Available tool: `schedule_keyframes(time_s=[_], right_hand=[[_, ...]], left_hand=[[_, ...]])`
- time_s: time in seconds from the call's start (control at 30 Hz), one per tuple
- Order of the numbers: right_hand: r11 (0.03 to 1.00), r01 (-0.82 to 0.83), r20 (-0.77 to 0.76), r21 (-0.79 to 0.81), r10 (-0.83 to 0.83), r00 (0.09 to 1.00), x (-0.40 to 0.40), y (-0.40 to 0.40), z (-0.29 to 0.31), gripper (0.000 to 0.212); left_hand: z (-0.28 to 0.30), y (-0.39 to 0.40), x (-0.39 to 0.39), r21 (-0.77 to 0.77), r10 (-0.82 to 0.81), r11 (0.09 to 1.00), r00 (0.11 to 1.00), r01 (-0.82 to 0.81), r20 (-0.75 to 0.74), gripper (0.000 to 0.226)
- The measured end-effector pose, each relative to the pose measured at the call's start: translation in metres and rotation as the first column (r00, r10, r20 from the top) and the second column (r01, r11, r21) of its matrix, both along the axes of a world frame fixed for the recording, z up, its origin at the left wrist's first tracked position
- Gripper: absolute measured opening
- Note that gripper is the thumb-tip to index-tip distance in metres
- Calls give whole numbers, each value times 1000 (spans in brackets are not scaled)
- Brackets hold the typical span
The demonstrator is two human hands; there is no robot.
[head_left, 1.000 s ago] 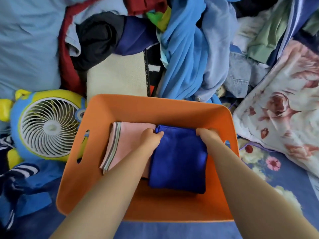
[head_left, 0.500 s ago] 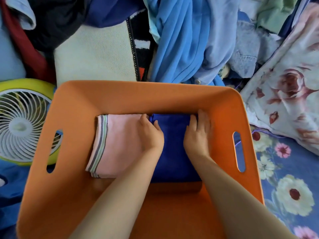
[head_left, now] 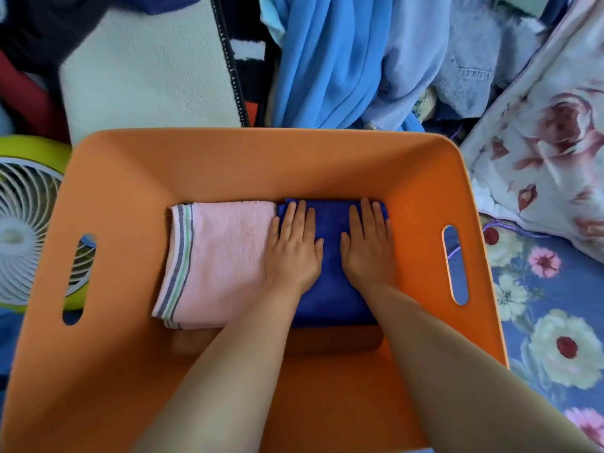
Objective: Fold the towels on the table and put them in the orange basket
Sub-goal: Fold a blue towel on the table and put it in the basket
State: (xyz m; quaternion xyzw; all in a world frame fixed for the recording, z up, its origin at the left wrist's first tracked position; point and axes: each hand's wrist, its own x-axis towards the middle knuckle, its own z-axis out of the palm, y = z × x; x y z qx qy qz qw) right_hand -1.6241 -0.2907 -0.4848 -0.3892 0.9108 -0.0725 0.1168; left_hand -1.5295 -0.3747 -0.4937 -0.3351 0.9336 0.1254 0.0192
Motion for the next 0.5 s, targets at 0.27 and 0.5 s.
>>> schedule_keyframes(time_s=[0.27, 0.5], right_hand=[[984, -23, 75, 176, 10, 997, -1, -2, 18, 54], [996, -60, 145, 72, 49, 988, 21, 19, 89, 55]], left_hand=[[24, -1, -2, 78, -20, 997, 983, 6, 181, 60], [107, 7, 4, 24, -27, 1000, 952, 21, 303, 48]])
